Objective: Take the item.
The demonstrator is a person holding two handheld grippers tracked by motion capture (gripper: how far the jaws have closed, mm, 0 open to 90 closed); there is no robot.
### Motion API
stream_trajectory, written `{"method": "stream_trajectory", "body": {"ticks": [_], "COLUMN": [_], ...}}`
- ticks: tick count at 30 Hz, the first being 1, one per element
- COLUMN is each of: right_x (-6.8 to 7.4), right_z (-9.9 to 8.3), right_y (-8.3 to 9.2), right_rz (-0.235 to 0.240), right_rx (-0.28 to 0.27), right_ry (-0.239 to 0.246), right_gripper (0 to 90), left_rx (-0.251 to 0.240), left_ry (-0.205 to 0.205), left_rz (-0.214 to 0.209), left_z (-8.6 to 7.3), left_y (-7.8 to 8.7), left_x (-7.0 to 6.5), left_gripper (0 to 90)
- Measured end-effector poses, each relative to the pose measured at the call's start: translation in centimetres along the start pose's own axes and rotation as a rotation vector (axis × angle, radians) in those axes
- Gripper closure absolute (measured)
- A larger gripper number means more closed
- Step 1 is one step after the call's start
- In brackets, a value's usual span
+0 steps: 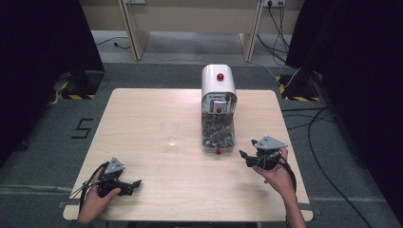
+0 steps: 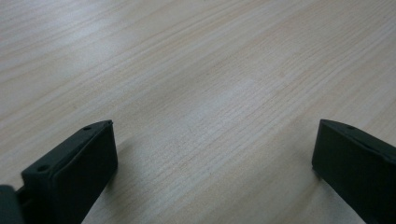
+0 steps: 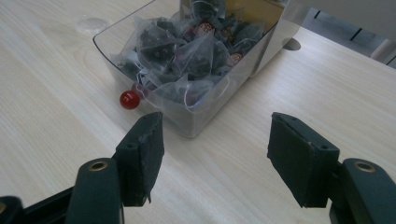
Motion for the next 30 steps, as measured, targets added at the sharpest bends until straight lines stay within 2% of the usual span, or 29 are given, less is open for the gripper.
{"method": "stream_trajectory", "body": {"ticks": [2,13,30], "right_x": [0.0,2.3,4.2], "right_z": [0.2,2.4,4.0], "right_y": [0.0,-1.3,-2.9], "right_rz": [-0.005,0.051,0.090], "right_rx": [-0.006,-0.025,-0.032], "right_ry": [0.004,0.033,0.069], "right_gripper": [37.2,39.5,39.9], "left_rx": [0.001,0.001,0.001], "left_ry": [-0.001,-0.001,-0.001], "left_rz": [-0.001,0.000,0.000], "left_z": [0.0,0.0,0.0], "left_y": [0.0,0.0,0.0], "left_x": [0.0,0.0,0.0], "left_gripper": [0.0,0.0,0.0]}}
Point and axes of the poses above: each handheld gripper's, and its own axes: y roughly backward along the jaws, z roughly out of its top, x roughly to its left, the point moved 8 cm from there along -y, roughly forward along the jaws, and after that the axes turned 1 degree about -y, right-handed, at the moved point
